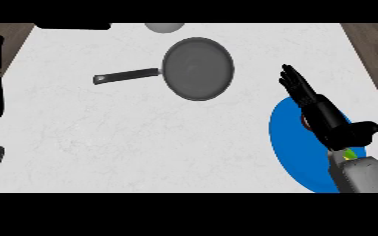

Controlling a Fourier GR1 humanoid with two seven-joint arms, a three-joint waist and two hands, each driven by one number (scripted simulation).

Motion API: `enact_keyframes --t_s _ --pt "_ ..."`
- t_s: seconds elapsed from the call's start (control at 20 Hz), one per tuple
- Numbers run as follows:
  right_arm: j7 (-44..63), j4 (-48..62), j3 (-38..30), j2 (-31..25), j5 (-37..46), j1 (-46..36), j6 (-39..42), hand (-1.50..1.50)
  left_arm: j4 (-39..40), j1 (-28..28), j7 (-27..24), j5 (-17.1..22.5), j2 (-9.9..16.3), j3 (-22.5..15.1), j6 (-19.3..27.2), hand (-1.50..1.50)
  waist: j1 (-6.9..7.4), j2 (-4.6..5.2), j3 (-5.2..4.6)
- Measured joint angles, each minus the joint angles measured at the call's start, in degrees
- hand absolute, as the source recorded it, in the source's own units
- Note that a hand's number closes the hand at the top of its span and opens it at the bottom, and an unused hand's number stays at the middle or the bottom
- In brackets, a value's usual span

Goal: Pick the cupcake from the plate and place it in the pan

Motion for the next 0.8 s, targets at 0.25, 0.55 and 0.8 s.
enact_keyframes --t_s 0.25,0.55,0.8 --pt "1.01 5.33 -8.78 -1.20 -4.59 -3.09 -1.82 -1.50 2.07 5.09 1.90 -2.99 -0.34 -5.79 -2.55 0.00 0.20 -0.05 1.40" --pt "7.90 13.96 -18.25 -7.51 -2.02 -0.98 -13.39 -1.50 3.98 11.34 5.03 -5.90 -0.98 -13.32 -4.89 0.00 -1.41 -0.07 1.63" --pt "13.47 16.20 -19.94 -15.01 0.72 4.57 -13.26 -1.50 2.37 14.54 6.72 -8.82 -2.15 -17.52 -4.43 0.00 -0.87 -0.58 1.78"
